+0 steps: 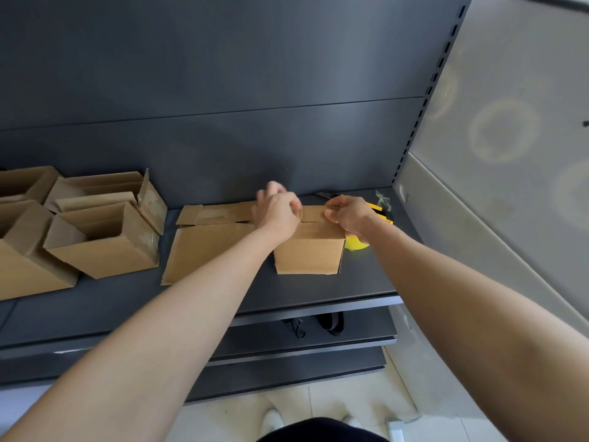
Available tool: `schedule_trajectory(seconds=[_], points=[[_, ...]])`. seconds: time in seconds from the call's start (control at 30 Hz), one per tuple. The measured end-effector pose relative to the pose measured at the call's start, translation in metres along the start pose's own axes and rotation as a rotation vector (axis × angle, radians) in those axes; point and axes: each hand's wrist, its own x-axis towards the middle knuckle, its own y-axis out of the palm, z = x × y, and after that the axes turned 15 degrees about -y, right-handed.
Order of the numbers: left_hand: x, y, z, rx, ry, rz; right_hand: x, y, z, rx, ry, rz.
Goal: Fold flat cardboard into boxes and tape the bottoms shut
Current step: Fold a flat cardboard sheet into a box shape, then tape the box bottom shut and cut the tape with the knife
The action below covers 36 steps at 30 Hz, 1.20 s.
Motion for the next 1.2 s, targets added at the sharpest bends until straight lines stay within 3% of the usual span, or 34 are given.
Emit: schedule_trajectory(seconds=[0.07, 0.17, 0.23, 0.3, 0.4, 0.6, 0.77, 0.93, 1.2], points=[[-0.003, 0.007, -0.009, 0.017, 0.086, 0.093, 0.002, -0.003, -0.002, 0.008, 0.005, 0.032], [0.000, 0.008, -0.012, -0.072, 0.044, 0.188, 0.002, -0.020, -0.014, 0.178, 0.038, 0.152], [0.002, 0.008, -0.014, -0.078, 0.027, 0.204, 0.004, -0.038, -0.026, 0.197, 0.038, 0.092], [0.002, 0.009, -0.017, -0.069, 0.010, 0.206, 0.010, -0.053, -0.042, -0.101, -0.008, 0.047], [0.005, 0.010, -0.015, -0.069, 0.010, 0.230, 0.013, -0.054, -0.060, -0.591, -0.065, 0.210], [0.009, 0.007, -0.012, -0.092, 0.017, 0.275, 0.018, -0.044, -0.075, -1.067, -0.175, 0.404], [0.012, 0.006, -0.013, -0.103, 0.020, 0.290, 0.023, -0.065, -0.052, -1.026, -0.214, 0.423], [0.012, 0.006, -0.013, -0.122, 0.027, 0.299, 0.010, -0.095, 0.003, -0.650, -0.226, 0.301], [0.013, 0.005, -0.011, -0.150, 0.026, 0.322, -0.015, -0.105, 0.084, -0.536, -0.305, 0.220]])
